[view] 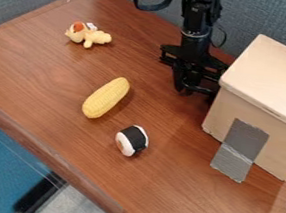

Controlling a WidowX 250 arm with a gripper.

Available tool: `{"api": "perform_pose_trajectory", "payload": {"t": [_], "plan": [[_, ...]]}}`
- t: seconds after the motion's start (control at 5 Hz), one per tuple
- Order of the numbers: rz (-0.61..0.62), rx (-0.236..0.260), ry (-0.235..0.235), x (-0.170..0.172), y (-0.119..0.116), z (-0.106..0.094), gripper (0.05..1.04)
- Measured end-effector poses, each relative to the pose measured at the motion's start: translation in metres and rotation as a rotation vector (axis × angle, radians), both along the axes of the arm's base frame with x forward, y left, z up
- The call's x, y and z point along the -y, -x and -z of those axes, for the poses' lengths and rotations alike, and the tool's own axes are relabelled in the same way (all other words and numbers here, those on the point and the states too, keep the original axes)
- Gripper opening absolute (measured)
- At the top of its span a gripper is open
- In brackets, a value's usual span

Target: Open the drawer

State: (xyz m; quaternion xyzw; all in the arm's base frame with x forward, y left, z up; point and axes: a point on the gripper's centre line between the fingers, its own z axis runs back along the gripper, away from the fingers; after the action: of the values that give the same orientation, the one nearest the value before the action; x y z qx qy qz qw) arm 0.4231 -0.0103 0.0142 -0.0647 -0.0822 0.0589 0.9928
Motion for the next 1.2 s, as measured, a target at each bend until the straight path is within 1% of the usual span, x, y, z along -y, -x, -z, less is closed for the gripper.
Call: {"api": "perform_pose_trajectory", "payload": {"t": [0.2,0.4,0.8,1.0,1.2], "plan": [[-0.002,-0.001,-0.005,-0.004,0.000,0.000,0.129],[-0.013,-0.010,-0.028,-0.016,0.002,0.001,0.129],[-0.048,-0.024,-0.080,-0.051,0.006,0.001,0.129],[-0.078,-0.026,-0.092,-0.071,0.009,-0.002,0.129],[-0.090,-0.036,-0.090,-0.078,0.011,-0.002,0.129]]}}
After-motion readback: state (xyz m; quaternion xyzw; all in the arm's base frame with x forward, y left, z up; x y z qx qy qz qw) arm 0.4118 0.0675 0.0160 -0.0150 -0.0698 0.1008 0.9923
